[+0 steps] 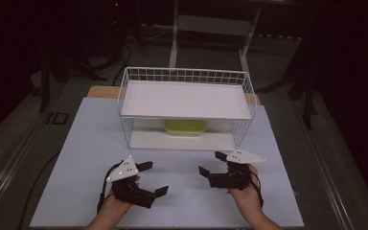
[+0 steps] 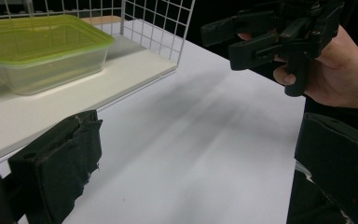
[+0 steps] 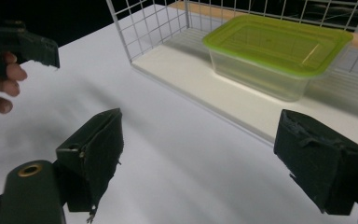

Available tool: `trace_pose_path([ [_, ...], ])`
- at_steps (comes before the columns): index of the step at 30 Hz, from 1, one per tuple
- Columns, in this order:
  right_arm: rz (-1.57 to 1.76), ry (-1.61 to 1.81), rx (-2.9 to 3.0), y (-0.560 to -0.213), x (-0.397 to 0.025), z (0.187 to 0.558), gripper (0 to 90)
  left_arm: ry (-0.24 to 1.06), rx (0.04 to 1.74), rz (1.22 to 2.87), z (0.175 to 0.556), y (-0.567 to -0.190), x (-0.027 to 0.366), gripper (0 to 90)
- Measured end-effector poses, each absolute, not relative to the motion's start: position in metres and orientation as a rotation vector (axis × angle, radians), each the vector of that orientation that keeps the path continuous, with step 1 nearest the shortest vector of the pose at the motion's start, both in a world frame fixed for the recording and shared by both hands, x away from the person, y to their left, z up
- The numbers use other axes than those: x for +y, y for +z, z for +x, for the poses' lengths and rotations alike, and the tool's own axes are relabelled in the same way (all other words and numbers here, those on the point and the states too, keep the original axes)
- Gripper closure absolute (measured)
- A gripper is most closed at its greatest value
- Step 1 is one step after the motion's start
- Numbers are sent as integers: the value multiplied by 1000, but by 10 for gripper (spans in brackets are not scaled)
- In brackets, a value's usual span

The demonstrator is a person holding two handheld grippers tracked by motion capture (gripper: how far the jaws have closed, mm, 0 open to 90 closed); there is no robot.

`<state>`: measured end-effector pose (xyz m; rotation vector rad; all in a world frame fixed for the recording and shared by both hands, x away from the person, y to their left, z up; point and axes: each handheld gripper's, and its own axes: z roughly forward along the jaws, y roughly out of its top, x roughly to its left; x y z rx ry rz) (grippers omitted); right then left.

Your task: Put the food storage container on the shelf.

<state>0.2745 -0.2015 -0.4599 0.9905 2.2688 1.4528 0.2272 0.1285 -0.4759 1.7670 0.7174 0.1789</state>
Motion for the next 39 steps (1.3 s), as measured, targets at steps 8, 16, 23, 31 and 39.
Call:
trace_pose_path([
  [8,990,1457,2265,-463,-216,264,156,172,708,1776,221,-478,136,11],
  [16,1008,1448,2287,-470,-232,255,156,156,690,1789,217,-481,139,11],
  [23,1036,1438,2278,-476,-246,251,156,149,684,1797,216,-486,140,11],
  [31,998,1418,2297,-486,-254,257,157,139,702,1784,220,-493,143,11],
  [39,982,1393,2320,-496,-261,265,165,164,720,1787,224,-500,149,11],
])
